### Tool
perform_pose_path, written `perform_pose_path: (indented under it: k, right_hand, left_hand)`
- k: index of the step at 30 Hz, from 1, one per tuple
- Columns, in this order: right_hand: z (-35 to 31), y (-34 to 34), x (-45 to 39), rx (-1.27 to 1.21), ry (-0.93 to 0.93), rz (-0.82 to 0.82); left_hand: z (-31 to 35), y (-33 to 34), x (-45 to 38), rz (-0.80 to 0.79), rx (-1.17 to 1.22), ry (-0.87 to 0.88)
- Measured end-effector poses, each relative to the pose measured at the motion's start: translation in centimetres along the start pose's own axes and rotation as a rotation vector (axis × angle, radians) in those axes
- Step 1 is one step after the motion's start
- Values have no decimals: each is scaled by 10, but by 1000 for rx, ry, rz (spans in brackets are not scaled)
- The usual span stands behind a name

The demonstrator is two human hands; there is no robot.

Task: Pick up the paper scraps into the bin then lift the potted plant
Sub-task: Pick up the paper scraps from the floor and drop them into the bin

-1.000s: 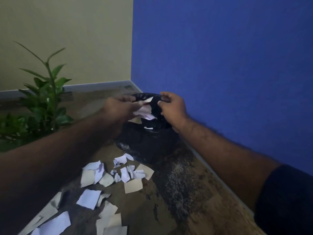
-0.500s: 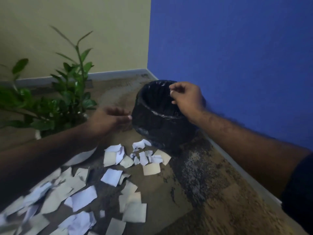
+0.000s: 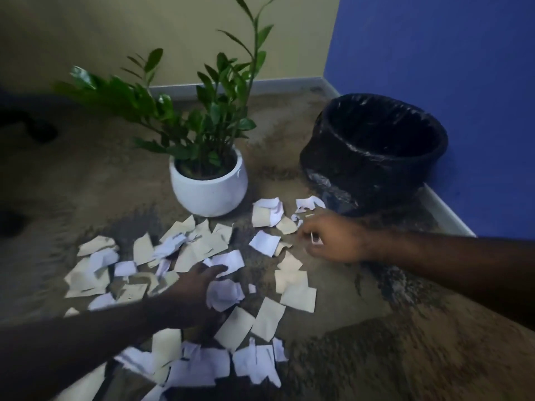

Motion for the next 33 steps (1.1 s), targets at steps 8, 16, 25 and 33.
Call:
perform_pose_path:
  k: [8, 16, 25, 33]
  right_hand:
    - [-8, 56, 35, 182, 29, -464]
    - [-33, 83, 44, 166, -8, -537]
    - [-98, 145, 49, 330, -380, -557]
    - [-112, 185, 58, 511, -606, -546]
  left_hand:
    - [-20, 40, 0, -57, -152, 15]
    - [-26, 44, -2, 47, -139, 131]
    - [-27, 33, 10, 9, -60, 82]
    - [-21, 34, 30, -179, -139, 188]
Point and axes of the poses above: each hand's wrist, its own x-axis away from the middle knuckle, its own y-axis out of the palm, z = x × y, the point moved 5 cm from there along -x, towards the middle knuckle, and after that the axes turned 3 degrees about z, right-handed, at the moved point
